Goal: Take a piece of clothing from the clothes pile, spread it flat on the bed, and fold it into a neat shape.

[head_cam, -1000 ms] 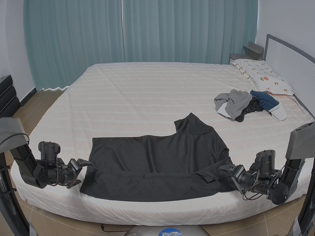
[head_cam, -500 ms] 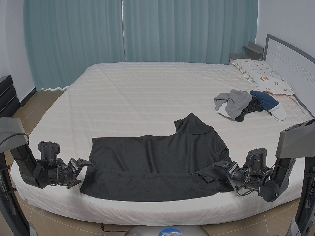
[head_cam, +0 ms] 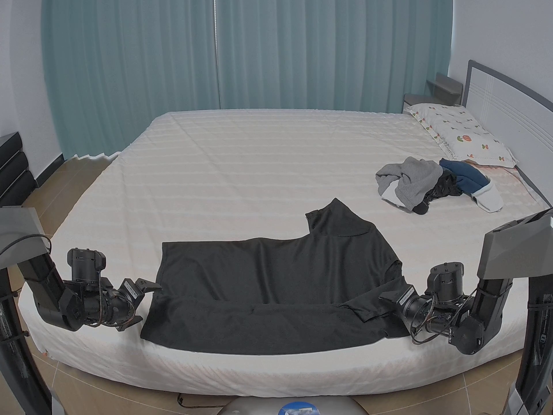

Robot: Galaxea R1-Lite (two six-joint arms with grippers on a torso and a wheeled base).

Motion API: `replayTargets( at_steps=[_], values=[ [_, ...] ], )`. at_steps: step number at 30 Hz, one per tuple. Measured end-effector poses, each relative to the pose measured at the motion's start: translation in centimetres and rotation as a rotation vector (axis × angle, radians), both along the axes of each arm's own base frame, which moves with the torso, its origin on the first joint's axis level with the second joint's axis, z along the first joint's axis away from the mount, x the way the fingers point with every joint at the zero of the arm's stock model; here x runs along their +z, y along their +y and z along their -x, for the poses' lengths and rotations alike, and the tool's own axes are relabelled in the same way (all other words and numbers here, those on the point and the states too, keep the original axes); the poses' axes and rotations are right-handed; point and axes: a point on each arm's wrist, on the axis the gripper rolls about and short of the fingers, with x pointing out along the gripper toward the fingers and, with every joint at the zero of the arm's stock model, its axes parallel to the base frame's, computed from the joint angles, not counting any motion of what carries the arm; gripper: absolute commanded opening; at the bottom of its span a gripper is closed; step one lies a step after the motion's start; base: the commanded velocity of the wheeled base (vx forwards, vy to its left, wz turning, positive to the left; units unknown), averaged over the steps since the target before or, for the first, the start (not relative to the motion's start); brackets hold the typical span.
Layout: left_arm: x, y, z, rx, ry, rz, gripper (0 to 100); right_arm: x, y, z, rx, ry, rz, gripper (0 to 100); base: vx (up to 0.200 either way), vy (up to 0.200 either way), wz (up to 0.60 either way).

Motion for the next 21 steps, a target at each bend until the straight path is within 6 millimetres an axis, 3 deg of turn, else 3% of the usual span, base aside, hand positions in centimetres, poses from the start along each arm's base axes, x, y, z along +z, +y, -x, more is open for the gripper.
replayTargets(
  at_steps=[21],
  values=[
    [0.0, 0.0, 0.0, -0.001, 0.000, -0.001, 100, 1.9, -0.2, 3.1, 0.000, 0.017, 0.003, 0, 0.000, 0.000, 0.00]
  ],
)
